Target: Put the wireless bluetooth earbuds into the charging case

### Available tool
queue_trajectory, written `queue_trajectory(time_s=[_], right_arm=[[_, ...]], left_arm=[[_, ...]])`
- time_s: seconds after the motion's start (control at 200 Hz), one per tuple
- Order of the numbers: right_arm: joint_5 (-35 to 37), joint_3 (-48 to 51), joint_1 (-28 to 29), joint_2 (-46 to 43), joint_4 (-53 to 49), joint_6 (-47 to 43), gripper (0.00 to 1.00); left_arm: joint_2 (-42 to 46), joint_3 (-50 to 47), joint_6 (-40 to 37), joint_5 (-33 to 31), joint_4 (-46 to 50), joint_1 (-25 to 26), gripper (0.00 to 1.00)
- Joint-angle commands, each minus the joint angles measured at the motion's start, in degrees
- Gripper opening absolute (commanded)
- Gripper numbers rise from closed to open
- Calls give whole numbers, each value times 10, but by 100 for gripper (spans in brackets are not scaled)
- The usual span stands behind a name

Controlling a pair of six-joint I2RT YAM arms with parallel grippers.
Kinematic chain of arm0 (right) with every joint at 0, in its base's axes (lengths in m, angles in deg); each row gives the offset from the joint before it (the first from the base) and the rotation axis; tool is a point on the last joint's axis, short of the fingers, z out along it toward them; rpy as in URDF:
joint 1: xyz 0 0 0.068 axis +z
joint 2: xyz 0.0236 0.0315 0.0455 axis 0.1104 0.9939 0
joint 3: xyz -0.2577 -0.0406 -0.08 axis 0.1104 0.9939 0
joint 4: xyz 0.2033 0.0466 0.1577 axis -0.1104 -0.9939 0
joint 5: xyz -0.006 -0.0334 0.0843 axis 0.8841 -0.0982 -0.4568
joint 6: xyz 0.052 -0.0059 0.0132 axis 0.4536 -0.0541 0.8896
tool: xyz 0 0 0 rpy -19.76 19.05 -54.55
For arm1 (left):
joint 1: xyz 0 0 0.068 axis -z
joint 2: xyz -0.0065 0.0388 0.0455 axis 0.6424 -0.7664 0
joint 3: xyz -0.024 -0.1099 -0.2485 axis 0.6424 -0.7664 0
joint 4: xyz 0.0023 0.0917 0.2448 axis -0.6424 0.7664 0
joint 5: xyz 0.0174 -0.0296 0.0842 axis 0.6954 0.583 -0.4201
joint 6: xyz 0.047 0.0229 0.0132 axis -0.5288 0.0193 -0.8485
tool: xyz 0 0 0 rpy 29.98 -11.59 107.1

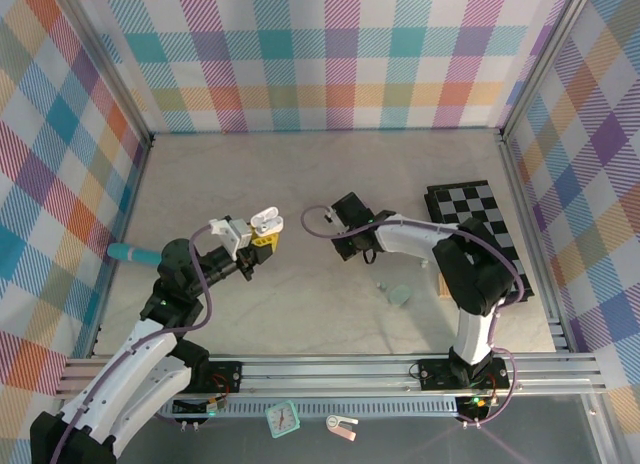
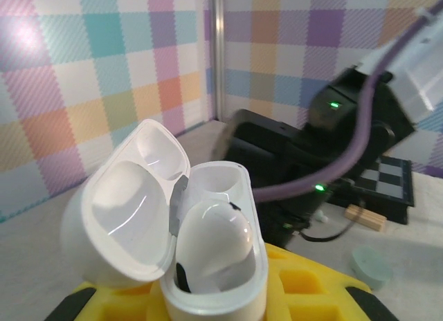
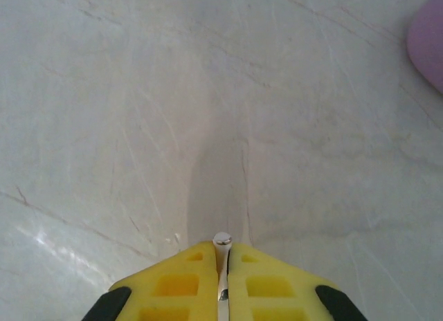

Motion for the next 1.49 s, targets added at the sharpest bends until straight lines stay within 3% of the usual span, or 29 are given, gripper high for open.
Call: queue_trajectory(time_s=[0.0,0.17,0.335,0.51,0.645,0.83,0.94,1.05,1.265,1.49], right_arm=[[30,49,9,-29,51,-16,10],[80,118,37,-62,117,-18,10],[81,169,65,-96,152,33,13],[37,206,92,-132,155,81,27],[3,222,91,-186,153,97,44],[-49,216,40,-228,138,191,54],[-92,207,-10,-224,120,292,55],[-181,188,-64,-196,94,371,54],[-257,131,-82,-126,49,351,49],[-257,113,-84,-85,44,339,43]], left_arm=[[11,11,7,-34,2,-16,2],[8,15,12,-88,17,-30,2],[-4,22,10,-82,20,-35,2],[-25,31,3,-62,20,-36,2],[-36,35,3,-46,19,-36,2],[-59,40,3,-22,8,-36,2],[-72,44,4,-7,3,-36,2],[-79,44,6,1,-1,-36,3],[-91,45,7,19,-6,-36,2],[-94,44,11,28,-9,-36,2]])
